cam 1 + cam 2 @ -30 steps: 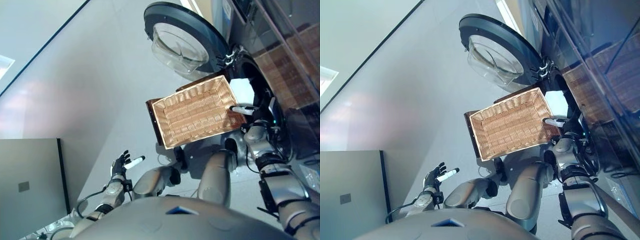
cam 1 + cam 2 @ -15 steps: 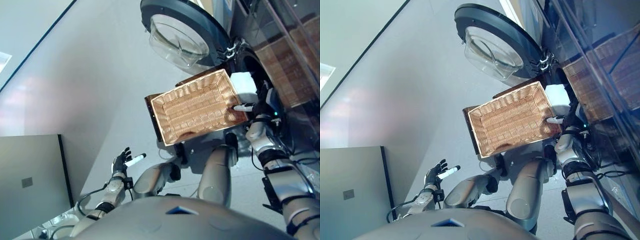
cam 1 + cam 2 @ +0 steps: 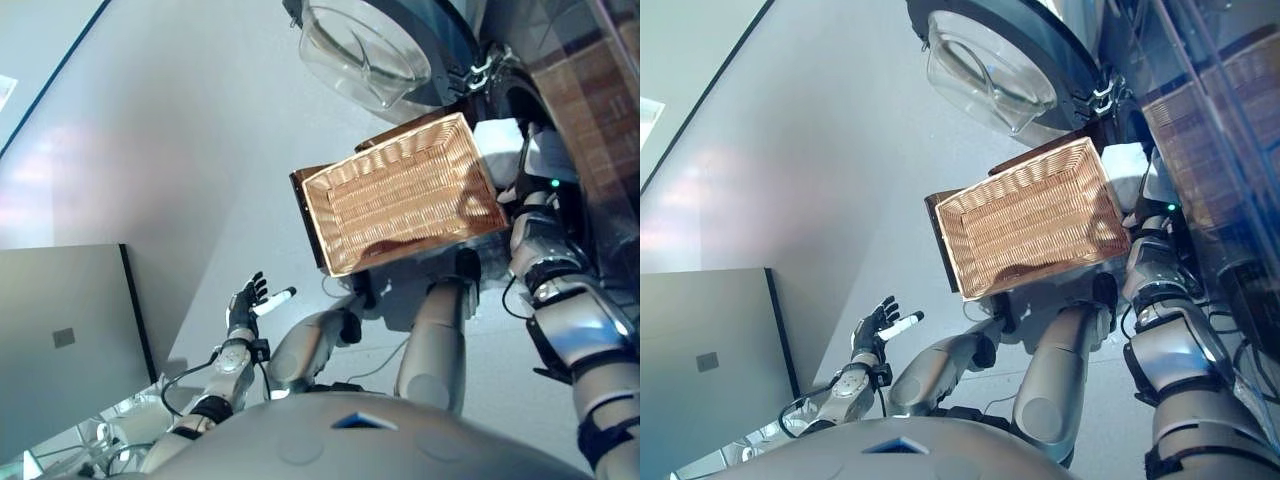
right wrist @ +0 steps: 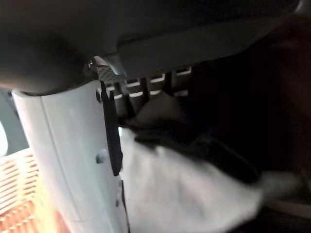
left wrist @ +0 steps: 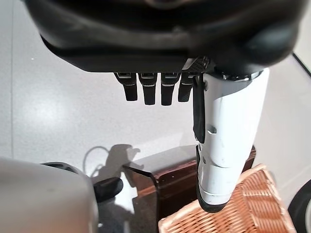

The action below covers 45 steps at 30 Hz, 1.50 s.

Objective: Pick up the clothes and place them into the washing machine

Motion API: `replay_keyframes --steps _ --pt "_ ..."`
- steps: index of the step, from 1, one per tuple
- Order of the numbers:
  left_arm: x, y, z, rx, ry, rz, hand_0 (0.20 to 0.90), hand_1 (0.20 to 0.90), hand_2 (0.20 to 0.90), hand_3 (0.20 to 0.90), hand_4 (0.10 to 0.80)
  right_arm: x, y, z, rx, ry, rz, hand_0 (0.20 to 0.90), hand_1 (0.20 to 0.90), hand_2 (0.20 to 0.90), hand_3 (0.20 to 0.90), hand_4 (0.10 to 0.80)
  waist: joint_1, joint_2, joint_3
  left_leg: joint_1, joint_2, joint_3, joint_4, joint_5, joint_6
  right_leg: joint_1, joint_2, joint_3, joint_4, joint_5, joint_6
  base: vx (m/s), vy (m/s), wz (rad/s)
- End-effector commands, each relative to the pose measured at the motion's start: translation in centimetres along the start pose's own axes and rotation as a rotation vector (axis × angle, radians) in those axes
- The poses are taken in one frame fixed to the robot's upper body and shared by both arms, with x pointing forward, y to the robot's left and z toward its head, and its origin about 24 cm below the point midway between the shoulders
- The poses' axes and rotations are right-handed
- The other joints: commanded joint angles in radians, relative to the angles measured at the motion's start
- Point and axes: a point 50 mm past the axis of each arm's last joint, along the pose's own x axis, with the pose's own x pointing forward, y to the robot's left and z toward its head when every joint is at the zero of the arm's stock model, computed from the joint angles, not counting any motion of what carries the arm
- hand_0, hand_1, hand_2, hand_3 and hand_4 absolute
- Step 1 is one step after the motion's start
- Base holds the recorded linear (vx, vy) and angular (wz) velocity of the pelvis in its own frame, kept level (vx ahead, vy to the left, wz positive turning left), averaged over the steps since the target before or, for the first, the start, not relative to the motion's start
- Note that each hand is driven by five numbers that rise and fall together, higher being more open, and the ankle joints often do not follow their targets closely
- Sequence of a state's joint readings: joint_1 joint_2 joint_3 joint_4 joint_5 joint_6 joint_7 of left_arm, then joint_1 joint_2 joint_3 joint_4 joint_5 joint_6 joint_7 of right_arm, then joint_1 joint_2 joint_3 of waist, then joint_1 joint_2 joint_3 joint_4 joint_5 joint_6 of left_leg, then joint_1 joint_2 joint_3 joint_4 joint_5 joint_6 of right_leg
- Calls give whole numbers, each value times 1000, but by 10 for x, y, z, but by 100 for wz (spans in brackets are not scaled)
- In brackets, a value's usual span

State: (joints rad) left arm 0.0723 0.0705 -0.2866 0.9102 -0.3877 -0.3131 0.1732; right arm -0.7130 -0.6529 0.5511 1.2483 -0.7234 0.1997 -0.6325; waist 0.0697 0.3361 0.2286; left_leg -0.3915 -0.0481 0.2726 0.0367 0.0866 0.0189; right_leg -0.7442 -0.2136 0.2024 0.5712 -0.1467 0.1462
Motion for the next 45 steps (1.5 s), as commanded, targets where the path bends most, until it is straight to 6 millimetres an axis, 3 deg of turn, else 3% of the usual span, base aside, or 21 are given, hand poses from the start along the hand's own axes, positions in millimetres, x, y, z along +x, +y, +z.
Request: replay_keyframes --steps 1,14,18,23,32,45 --pt "6 26 20 21 -88 67 900 900 900 900 800 38 -63 -4 -145 -30 -220 900 900 900 900 800 27 -23 -3 -102 40 -24 149 -31 -91 84 -11 -8 -223 157 -59 -31 6 8" --pt "7 28 31 4 -130 76 900 900 900 900 800 40 -69 -4 -108 24 -256 900 900 900 900 800 34 -49 28 -189 64 -21 258 -71 -83 -1 6 21 -133 132 -79 -16 -4 3" --pt "7 28 31 6 -134 82 900 900 900 900 800 36 -63 -5 -57 67 -271 900 900 900 900 800 32 -53 27 -191 65 -16 265 -77 -83 -3 7 22 -121 127 -80 9 2 0" --pt "6 33 26 30 -112 114 900 900 900 900 800 24 -45 8 25 75 -233 900 900 900 900 800 39 -57 11 -174 59 -14 259 -84 -79 14 5 22 -130 127 -78 45 28 0" --pt "7 33 22 45 -91 124 900 900 900 900 800 21 -40 10 13 69 -227 900 900 900 900 800 38 -63 -1 -136 49 -18 230 -84 -76 55 -4 11 -163 138 -70 17 14 0" --pt "5 35 15 47 -64 124 900 900 900 900 800 32 -53 -12 -58 125 -217 900 900 900 900 800 51 -64 14 -152 55 -17 233 -75 -77 45 1 11 -163 140 -75 -4 1 -1"
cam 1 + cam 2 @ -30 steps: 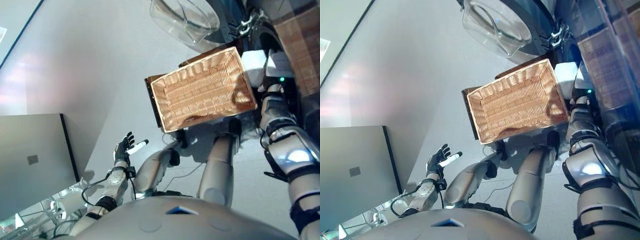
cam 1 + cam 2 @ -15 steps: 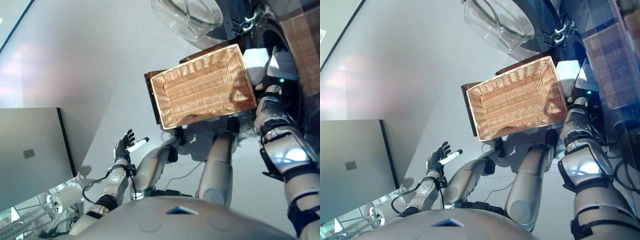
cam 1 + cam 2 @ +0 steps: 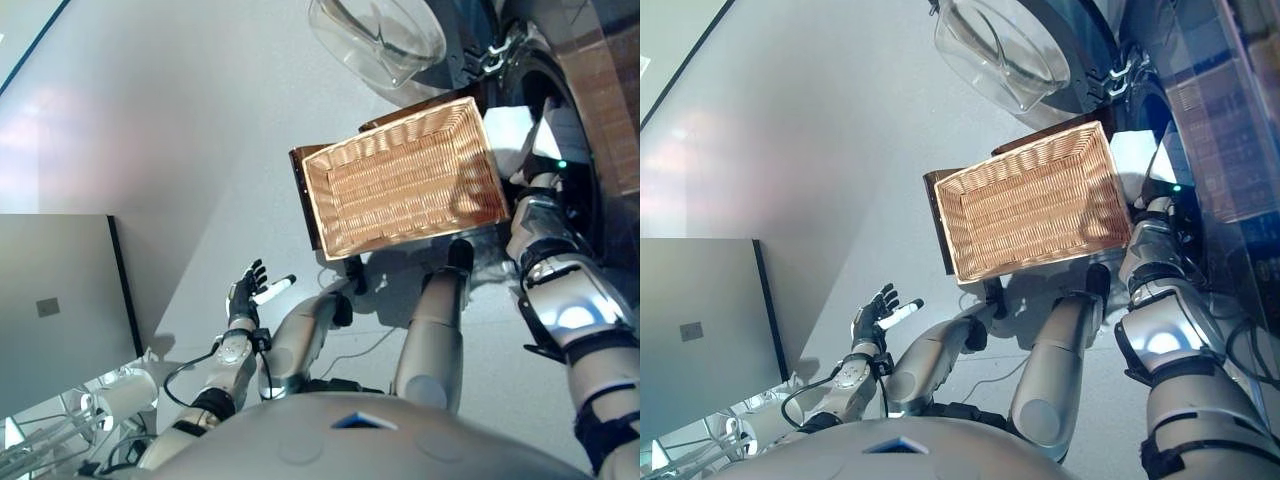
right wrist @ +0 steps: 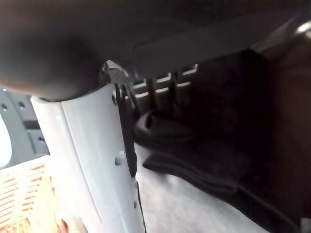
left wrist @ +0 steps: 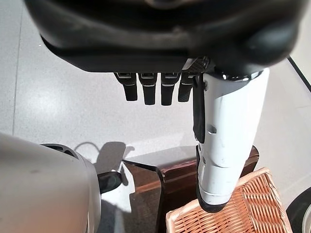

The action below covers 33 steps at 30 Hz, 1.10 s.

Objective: Pick up the clothes and place them into the washing machine

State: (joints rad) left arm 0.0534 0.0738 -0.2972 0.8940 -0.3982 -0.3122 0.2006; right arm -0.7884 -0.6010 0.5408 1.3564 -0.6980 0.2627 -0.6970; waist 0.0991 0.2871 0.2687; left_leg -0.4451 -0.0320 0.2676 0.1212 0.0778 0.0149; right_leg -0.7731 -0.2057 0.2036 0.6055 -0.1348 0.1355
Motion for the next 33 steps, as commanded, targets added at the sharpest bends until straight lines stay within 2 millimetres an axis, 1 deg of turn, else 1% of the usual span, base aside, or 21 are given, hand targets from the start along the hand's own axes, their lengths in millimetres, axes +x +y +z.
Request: replay_keyframes --steps 1,5,8,14,19,22,25,26,27,33 --pt "1 38 6 53 -34 113 900 900 900 900 800 31 -46 -13 -46 31 -180 900 900 900 900 800 24 -15 -26 -101 39 -13 148 -66 -73 72 -6 11 -199 130 -64 0 0 0" --pt "1 40 6 55 -38 119 900 900 900 900 800 35 -52 -16 -51 36 -194 900 900 900 900 800 26 -15 -18 -115 40 -7 150 -61 -74 61 -5 13 -198 129 -65 -34 -4 -1" --pt "0 43 6 54 -36 123 900 900 900 900 800 36 -53 -17 -48 32 -194 900 900 900 900 800 25 -15 -11 -121 45 -10 156 -59 -75 57 -1 13 -189 124 -68 -6 -10 0" --pt "-1 46 6 51 -41 129 900 900 900 900 800 38 -57 -13 -24 16 -202 900 900 900 900 800 23 -21 10 -145 49 -18 169 -53 -78 37 7 13 -169 119 -74 -22 -29 4" --pt "-1 49 10 39 -61 135 900 900 900 900 800 42 -66 -6 36 -12 -225 900 900 900 900 800 18 -23 32 -166 53 -20 179 -48 -78 14 13 12 -151 117 -79 -25 -25 3" --pt "-1 49 11 36 -62 136 900 900 900 900 800 41 -66 0 54 -31 -221 900 900 900 900 800 19 -24 39 -171 55 -21 178 -47 -77 9 17 12 -149 116 -80 0 0 0" --pt "-1 50 10 35 -59 137 900 900 900 900 800 39 -65 10 111 -65 -201 900 900 900 900 800 16 -29 46 -176 57 -19 178 -46 -77 3 19 11 -146 115 -80 0 0 0" --pt "-1 50 10 35 -59 137 900 900 900 900 800 39 -65 10 111 -65 -201 900 900 900 900 800 16 -29 46 -176 57 -19 178 -46 -77 3 19 11 -146 115 -80 0 0 0" --pt "-1 51 10 35 -60 139 900 900 900 900 800 38 -64 14 130 -84 -193 900 900 900 900 800 15 -32 48 -183 59 -18 186 -48 -77 -4 20 12 -140 115 -80 0 0 0" --pt "-1 56 11 28 -61 155 900 900 900 900 800 42 -70 16 188 -82 -189 900 900 900 900 800 14 -36 54 -215 61 -17 216 -58 -76 -40 24 22 -113 111 -84 0 0 0"
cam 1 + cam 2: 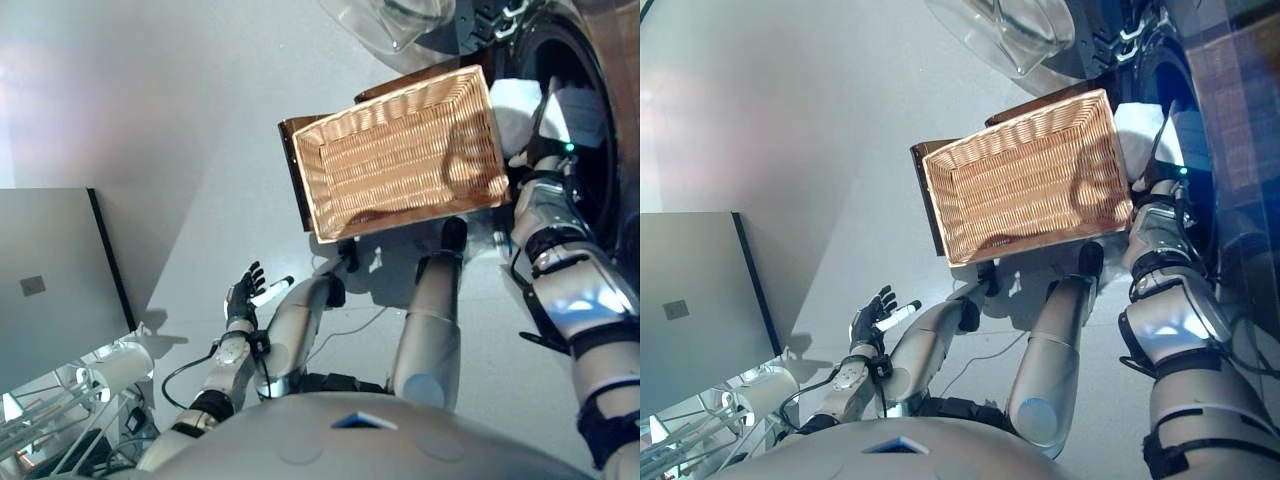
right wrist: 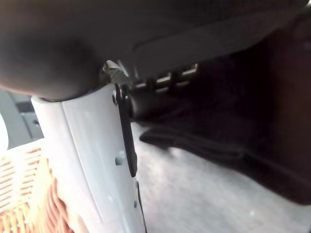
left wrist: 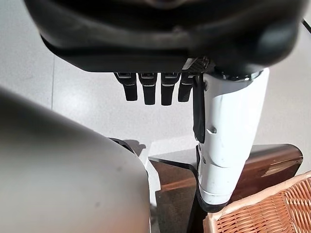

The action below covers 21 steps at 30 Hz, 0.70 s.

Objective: Pick up the clothes and place them into the washing machine

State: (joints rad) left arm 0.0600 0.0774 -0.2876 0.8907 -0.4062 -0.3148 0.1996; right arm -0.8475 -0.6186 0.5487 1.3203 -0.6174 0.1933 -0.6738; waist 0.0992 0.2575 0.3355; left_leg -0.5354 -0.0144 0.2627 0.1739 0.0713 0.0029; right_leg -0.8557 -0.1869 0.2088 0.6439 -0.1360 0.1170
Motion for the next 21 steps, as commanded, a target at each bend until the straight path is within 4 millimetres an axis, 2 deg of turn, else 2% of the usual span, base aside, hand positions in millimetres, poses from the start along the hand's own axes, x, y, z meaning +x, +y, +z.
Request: replay_keyframes --steps 1,14,15,16,21 --pt "1 53 13 39 -67 146 900 900 900 900 800 28 -46 12 57 -73 -147 900 900 900 900 800 14 -7 -10 -130 44 -12 168 -52 -64 39 5 16 -149 112 -67 0 0 0" --pt "-2 60 15 27 -84 152 900 900 900 900 800 34 -54 5 108 -46 -152 900 900 900 900 800 17 -17 9 -216 59 -4 257 -74 -62 -49 23 30 -60 88 -84 -17 -8 3" --pt "-2 61 16 28 -84 154 900 900 900 900 800 35 -55 4 108 -43 -153 900 900 900 900 800 18 -18 9 -223 60 -6 268 -78 -62 -54 25 31 -51 83 -85 67 -19 -5" --pt "-2 62 15 31 -84 153 900 900 900 900 800 35 -55 3 103 -41 -152 900 900 900 900 800 17 -18 8 -218 58 -13 286 -107 -70 -50 24 31 -27 47 -86 66 -23 -3" --pt "-4 66 15 36 -84 162 900 900 900 900 800 36 -55 -3 81 -35 -148 900 900 900 900 800 14 -25 10 -247 66 -17 335 -121 -72 -74 30 32 21 28 -97 3 -25 3"
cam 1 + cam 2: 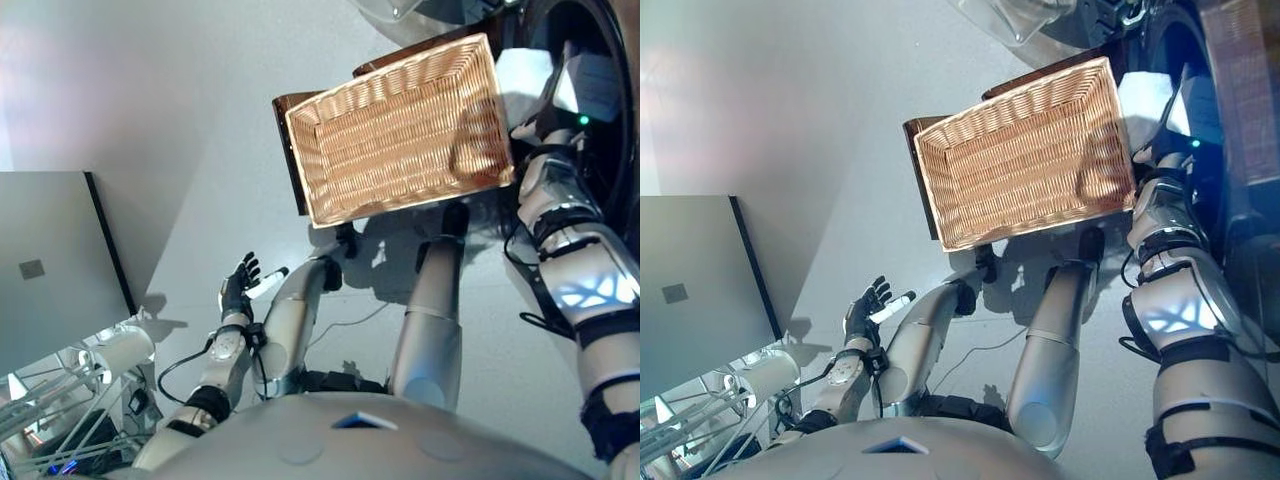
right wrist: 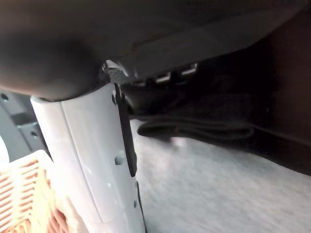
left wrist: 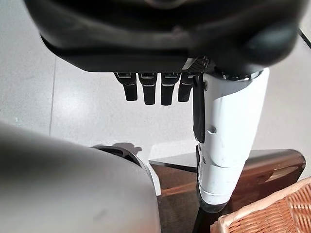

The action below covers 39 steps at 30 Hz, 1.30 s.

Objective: Pick up the clothes and place them into the washing machine

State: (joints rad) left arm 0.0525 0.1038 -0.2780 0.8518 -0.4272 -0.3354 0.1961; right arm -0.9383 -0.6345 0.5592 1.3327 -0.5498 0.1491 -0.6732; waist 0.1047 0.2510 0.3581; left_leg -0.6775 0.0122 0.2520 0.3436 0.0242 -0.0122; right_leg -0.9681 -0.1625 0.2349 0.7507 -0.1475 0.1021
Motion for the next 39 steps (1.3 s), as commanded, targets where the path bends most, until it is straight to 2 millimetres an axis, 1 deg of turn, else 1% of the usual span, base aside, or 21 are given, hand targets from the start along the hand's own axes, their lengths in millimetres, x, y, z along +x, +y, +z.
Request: replay_keyframes --steps 1,8,10,30,32,33,35,37,38,39 --pt "-7 61 2 62 -21 156 900 900 900 900 800 19 -28 -8 -20 -50 -81 900 900 900 900 800 9 -19 -12 -109 40 -5 168 -74 -57 33 6 6 -79 37 -83 0 0 0" --pt "-7 63 3 72 -21 156 900 900 900 900 800 19 -28 -9 -38 -54 -70 900 900 900 900 800 9 -19 -8 -113 40 -4 168 -72 -58 25 10 5 -72 34 -85 -10 -10 0" --pt "-7 64 3 73 -18 157 900 900 900 900 800 19 -27 -9 -44 -55 -57 200 200 200 200 300 9 -20 -9 -113 40 -4 166 -72 -57 23 13 5 -70 35 -85 0 0 0" --pt "-7 69 1 84 -7 169 900 900 900 900 800 17 -23 -14 -69 -51 -28 200 200 200 200 300 12 -27 -21 -104 37 -6 148 -65 -51 30 12 4 -73 37 -82 0 0 0" --pt "-8 69 1 86 -5 170 900 900 900 900 800 16 -21 -16 -74 -46 -21 200 200 200 200 300 13 -28 -22 -103 36 -6 145 -64 -50 33 12 3 -74 37 -82 0 0 0" --pt "-7 69 1 84 -5 172 900 900 900 900 800 15 -20 -20 -76 -26 -14 200 200 200 200 300 14 -26 -23 -102 36 -6 143 -63 -50 33 11 3 -75 38 -82 0 0 0" --pt "-7 69 2 85 -5 176 900 900 900 900 800 14 -18 -25 -38 27 -10 200 200 200 200 300 15 -25 -24 -101 36 -5 140 -61 -49 34 10 3 -76 39 -81 0 0 0" --pt "-7 68 1 82 0 178 900 900 900 900 800 9 -11 -32 135 148 1 200 200 200 200 300 16 -20 -28 -96 34 -5 130 -59 -48 39 10 4 -80 39 -80 0 0 0" --pt "-7 68 1 82 0 178 900 900 900 900 800 9 -11 -32 135 148 1 200 200 200 200 300 16 -21 -28 -96 34 -4 130 -59 -48 39 10 4 -80 39 -80 0 0 0" --pt "-7 69 0 81 9 185 900 900 900 900 800 7 -8 -36 284 238 -2 200 200 200 200 300 16 -16 -31 -90 31 -4 122 -58 -46 45 9 3 -86 40 -78 0 0 0"
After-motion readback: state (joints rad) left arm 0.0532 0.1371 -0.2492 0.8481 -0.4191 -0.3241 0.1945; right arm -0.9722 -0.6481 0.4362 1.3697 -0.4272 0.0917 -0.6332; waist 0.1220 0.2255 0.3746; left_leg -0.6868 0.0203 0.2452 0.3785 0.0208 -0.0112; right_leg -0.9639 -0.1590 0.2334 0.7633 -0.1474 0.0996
